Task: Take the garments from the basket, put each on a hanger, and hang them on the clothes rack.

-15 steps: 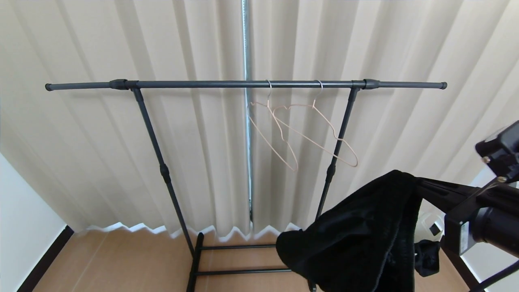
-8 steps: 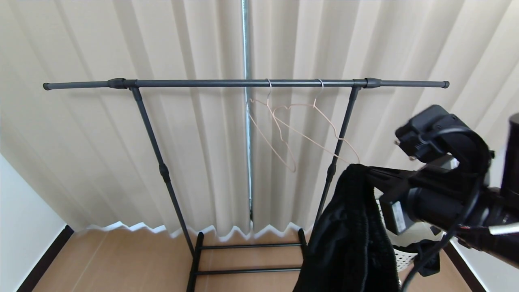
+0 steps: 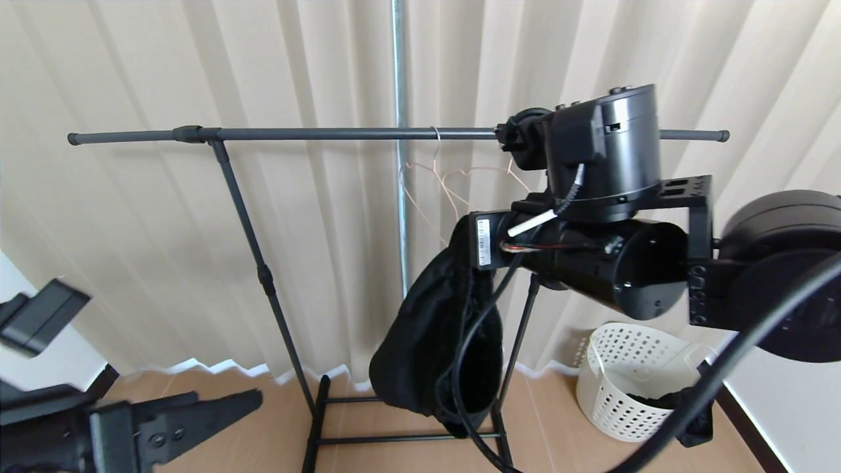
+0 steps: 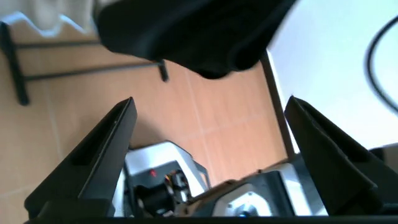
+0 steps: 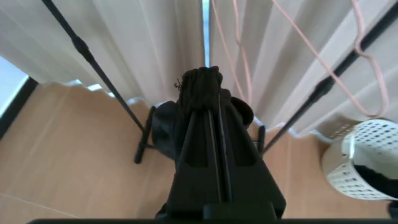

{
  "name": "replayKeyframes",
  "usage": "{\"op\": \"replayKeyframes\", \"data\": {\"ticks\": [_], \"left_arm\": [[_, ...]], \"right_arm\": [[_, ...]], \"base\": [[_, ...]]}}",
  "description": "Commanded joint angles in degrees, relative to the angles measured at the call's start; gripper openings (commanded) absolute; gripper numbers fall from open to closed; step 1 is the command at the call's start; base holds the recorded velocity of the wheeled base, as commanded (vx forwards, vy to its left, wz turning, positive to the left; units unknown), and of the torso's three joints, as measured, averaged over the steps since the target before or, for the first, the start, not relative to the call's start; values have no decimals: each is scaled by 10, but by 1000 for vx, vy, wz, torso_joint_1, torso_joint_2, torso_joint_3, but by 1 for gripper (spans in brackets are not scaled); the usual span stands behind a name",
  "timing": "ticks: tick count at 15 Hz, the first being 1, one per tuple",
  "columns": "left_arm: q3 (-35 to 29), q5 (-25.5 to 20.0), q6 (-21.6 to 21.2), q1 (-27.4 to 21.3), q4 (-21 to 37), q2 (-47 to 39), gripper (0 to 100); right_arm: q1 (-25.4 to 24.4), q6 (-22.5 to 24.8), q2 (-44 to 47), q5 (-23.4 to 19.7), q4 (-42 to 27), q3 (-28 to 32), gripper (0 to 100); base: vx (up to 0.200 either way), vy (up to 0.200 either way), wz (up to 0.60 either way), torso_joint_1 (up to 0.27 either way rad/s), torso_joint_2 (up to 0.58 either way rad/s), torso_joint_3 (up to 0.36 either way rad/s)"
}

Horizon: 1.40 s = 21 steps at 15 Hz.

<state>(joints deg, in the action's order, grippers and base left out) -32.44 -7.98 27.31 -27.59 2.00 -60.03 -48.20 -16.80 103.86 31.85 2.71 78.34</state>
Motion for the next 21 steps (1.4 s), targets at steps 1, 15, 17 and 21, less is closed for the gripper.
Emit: {"op": "replayKeyframes", "data": {"ticks": [1, 15, 17, 21], "left_arm": [[-101, -2, 35, -70, -5, -183, 100], [-143, 80, 57, -142, -65, -391, 100], [-143, 119, 58, -155, -69, -403, 100], [-144, 161, 58, -157, -90, -431, 100]], "right_arm": [[-13, -17, 69, 8, -1, 59, 0], [-43, -106, 65, 39, 0, 85, 0], [-44, -114, 62, 44, -1, 85, 0], [-56, -115, 47, 45, -1, 75, 0]], "base": [[0, 0, 0, 0, 0, 0], [0, 0, 0, 0, 0, 0], [0, 0, 0, 0, 0, 0], [0, 0, 0, 0, 0, 0]]}}
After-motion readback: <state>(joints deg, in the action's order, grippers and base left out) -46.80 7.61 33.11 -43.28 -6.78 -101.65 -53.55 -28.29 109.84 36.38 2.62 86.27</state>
